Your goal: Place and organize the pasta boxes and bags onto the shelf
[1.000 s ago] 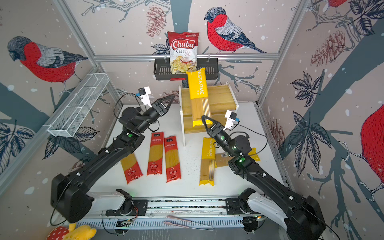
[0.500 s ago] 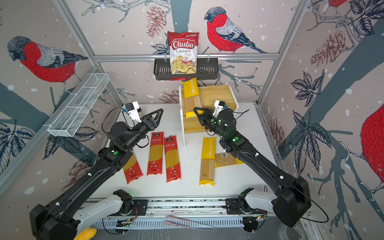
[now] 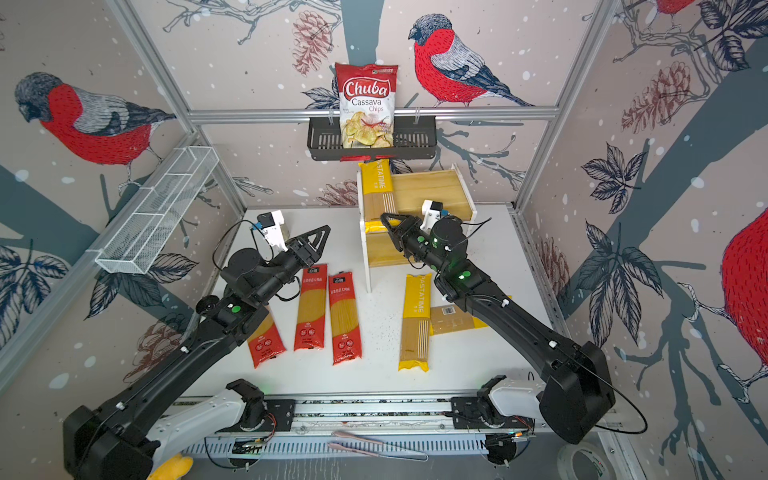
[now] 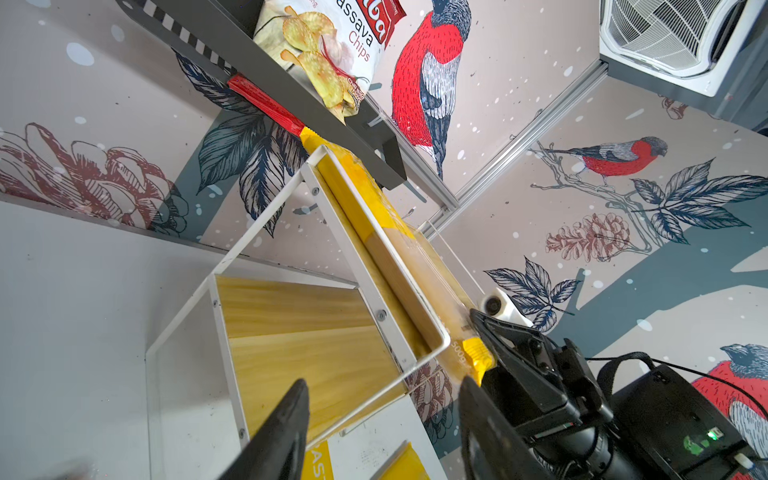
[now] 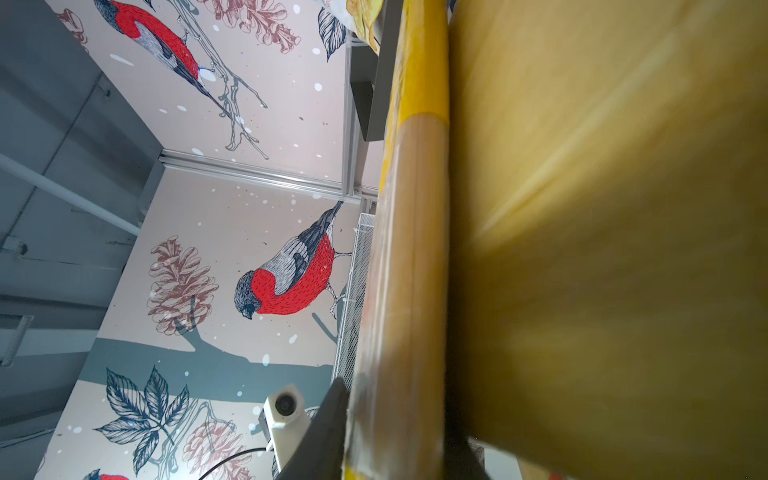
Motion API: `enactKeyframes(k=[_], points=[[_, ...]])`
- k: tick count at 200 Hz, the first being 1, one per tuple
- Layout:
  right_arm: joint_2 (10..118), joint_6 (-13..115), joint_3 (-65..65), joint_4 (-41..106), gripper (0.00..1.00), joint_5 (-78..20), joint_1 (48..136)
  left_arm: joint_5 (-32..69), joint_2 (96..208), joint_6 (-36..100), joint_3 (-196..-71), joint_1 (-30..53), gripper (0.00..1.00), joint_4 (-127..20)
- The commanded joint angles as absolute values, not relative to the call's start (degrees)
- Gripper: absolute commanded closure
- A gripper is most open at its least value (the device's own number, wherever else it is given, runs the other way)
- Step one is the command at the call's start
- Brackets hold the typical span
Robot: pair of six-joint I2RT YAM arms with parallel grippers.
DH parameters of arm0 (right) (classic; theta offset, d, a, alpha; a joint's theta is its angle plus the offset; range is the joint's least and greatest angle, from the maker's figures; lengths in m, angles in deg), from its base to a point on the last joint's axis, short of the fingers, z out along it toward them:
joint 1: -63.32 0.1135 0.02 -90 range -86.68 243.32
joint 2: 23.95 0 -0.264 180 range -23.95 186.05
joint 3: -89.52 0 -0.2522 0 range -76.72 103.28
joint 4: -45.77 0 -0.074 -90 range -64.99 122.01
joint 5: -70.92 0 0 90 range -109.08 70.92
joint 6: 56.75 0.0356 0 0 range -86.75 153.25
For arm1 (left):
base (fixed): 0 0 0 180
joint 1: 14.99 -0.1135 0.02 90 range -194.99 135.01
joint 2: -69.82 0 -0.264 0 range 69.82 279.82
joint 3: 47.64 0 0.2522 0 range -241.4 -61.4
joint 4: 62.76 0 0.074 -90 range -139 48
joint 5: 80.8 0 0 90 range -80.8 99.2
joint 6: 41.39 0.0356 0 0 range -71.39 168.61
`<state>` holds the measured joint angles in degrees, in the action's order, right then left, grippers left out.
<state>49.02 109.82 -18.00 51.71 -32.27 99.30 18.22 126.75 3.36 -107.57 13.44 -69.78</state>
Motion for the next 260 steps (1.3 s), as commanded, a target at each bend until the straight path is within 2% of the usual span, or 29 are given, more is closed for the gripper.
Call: enactKeyframes(k=[1, 25, 73, 110, 128, 160, 203, 236, 260], points=[[48.07, 109.97, -18.55, 56.71, 0.61, -33.56, 99.35, 19.11, 126.95, 3.22, -107.54, 14.18, 0.43, -72.56], [48.12, 109.76, -18.79, 56.28, 0.62, -33.77, 99.35, 18.67, 127.51, 4.16, -107.62, 16.19, 0.43, -73.07], [49.34, 109.62, -18.27, 56.18, 0.88, -36.31, 98.54, 18.08, 129.23, 5.32, -108.51, 19.10, 0.43, -72.85], [49.96, 109.88, -18.19, 56.66, 0.91, -40.33, 97.25, 17.82, 129.20, 5.72, -108.63, 19.29, 0.43, -72.47], [49.86, 109.41, -18.01, 56.12, 0.85, -40.26, 97.24, 17.98, 129.39, 5.81, -108.93, 19.34, 0.43, -72.26], [48.75, 108.05, -18.08, 54.96, 0.55, -40.02, 97.11, 18.34, 129.51, 6.38, -108.95, 19.62, 0.43, -71.58], [44.47, 105.73, -23.10, 55.29, 0.36, -42.33, 96.76, 19.04, 127.52, 8.31, -106.62, 19.73, 0.43, -70.13], [38.57, 98.23, -27.35, 49.00, 0.29, -43.27, 96.80, 20.77, 124.72, 12.78, -103.15, 20.30, 0.43, -67.85], [34.24, 95.17, -32.88, 46.21, 0.31, -42.24, 96.69, 20.26, 124.05, 15.40, -101.43, 21.94, 0.43, -66.67]])
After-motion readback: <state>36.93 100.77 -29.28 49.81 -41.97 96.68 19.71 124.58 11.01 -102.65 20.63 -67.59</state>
